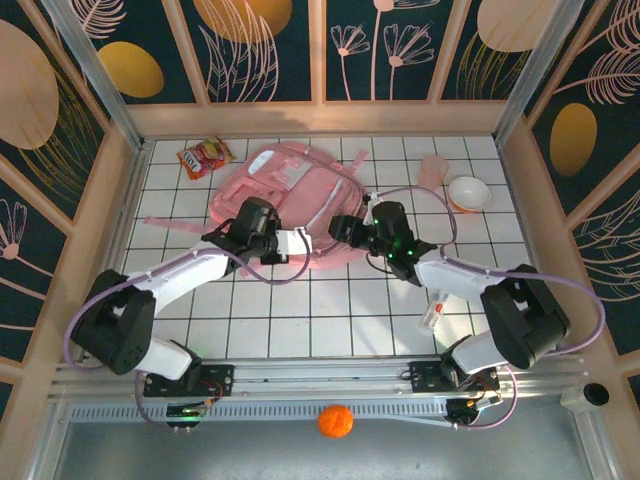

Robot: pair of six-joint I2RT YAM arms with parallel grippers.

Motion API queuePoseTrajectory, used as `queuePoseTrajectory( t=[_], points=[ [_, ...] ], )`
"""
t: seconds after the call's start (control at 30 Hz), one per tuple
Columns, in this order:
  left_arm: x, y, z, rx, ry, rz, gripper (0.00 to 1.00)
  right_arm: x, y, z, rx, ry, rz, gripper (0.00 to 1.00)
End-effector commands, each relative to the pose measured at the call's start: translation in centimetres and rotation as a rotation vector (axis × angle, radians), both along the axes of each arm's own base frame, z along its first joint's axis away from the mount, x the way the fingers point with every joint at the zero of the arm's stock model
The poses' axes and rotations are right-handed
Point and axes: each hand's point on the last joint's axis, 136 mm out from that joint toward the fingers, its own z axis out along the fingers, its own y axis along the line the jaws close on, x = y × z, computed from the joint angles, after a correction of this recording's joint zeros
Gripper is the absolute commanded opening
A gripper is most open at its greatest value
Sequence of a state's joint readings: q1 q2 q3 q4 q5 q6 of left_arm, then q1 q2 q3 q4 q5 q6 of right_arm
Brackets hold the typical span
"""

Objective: Pack books, pencil case, and school supplies into a backpack

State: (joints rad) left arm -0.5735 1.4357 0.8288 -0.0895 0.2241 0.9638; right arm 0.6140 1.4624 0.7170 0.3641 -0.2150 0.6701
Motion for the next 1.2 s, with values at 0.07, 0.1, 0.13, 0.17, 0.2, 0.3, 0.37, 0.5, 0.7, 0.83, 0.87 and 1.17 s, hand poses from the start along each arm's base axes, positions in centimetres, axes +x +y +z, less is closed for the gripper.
queuePoseTrajectory(
  t=[0.07,0.1,0.13,0.17,0.2,0.3,0.37,0.5,0.7,0.83,0.87,1.17],
  points=[
    [-4.3,-0.2,0.7,-0.109,0.114,-0.023,0.00,1.8,2.4,1.7,0.091,-0.031,0.054,0.60],
    [-4.5,-0.1,0.8,-0.117,0.114,-0.020,0.00,1.9,2.6,1.7,0.102,-0.036,0.060,0.60],
    [-4.5,0.0,1.1,-0.126,0.106,-0.007,0.00,2.1,2.7,1.6,0.108,-0.037,0.061,0.60],
    [-4.2,0.2,1.6,-0.134,0.084,0.014,0.06,2.2,2.9,1.6,0.111,-0.036,0.065,0.59],
    [-3.8,0.4,2.1,-0.141,0.057,0.030,0.18,2.2,2.8,1.6,0.111,-0.037,0.063,0.59],
    [-1.9,0.5,3.9,-0.154,-0.060,0.070,0.58,2.1,2.4,1.9,0.113,-0.048,0.053,0.59],
    [-0.8,0.3,4.4,-0.131,-0.105,0.069,0.67,1.8,2.1,2.3,0.115,-0.064,0.048,0.59],
    [1.2,-0.7,3.6,-0.064,-0.110,0.035,0.77,1.3,1.5,2.3,0.106,-0.066,0.040,0.59],
    [2.6,-1.4,1.2,0.023,-0.087,0.002,0.81,0.9,1.3,2.3,0.095,-0.064,0.044,0.59],
    [3.7,-1.6,0.3,0.040,-0.091,0.020,0.82,0.8,1.2,2.7,0.098,-0.070,0.047,0.60],
    [3.9,-1.7,0.1,0.039,-0.089,0.023,0.81,0.8,1.2,2.8,0.097,-0.073,0.047,0.60],
    [4.8,-2.9,-0.2,0.007,-0.073,0.021,0.63,0.2,0.3,3.0,0.093,-0.085,0.025,0.60]
  ],
)
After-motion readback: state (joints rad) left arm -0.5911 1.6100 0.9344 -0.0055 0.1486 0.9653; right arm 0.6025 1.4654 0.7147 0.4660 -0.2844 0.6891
